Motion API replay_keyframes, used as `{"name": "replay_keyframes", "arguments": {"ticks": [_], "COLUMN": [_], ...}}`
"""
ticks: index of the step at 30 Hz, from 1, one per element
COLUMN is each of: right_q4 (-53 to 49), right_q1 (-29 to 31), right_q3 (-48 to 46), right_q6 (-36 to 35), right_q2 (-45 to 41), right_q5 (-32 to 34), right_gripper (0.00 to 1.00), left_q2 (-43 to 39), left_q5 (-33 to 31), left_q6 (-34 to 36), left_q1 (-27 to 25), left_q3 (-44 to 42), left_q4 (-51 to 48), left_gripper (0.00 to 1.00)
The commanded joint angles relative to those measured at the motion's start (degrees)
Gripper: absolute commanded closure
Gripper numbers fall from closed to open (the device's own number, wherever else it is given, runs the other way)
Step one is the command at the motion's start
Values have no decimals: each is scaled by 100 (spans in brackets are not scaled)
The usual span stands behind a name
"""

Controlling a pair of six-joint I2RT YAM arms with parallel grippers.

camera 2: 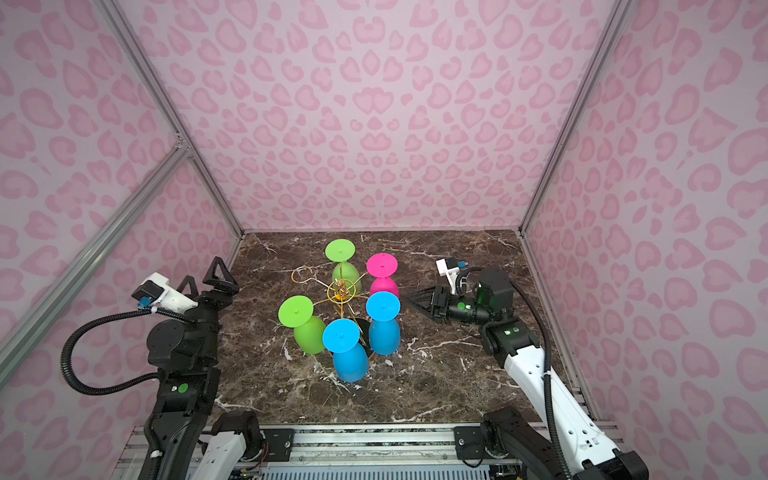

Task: Take the wine glass off the wine glass rack
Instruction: 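Reach the right gripper toward the farthest cyan glass while raising the left arm, then close the right gripper on the cyan glass's foot on the rack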

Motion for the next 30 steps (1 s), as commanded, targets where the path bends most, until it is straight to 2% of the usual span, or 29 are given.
{"name": "replay_keyframes", "arguments": {"ticks": [1,11,30], "right_q4": [509,1327,949], "right_q1": [82,251,602], "right_q3": [-94,-174,-192], "right_q6": [360,1192,1234], "right_q2": [-5,48,-27], "right_q5": [-57,60,425], "right_gripper": [60,67,78], "left_q2": [-41,-186,-275], "left_q5": [12,-122,-113], "left_q6": [81,48,-310], "left_q1": [9,36,361], "left_q3": [25,-103,-209], "left_q4": [17,-38,-148], "left_gripper": [3,3,3]}}
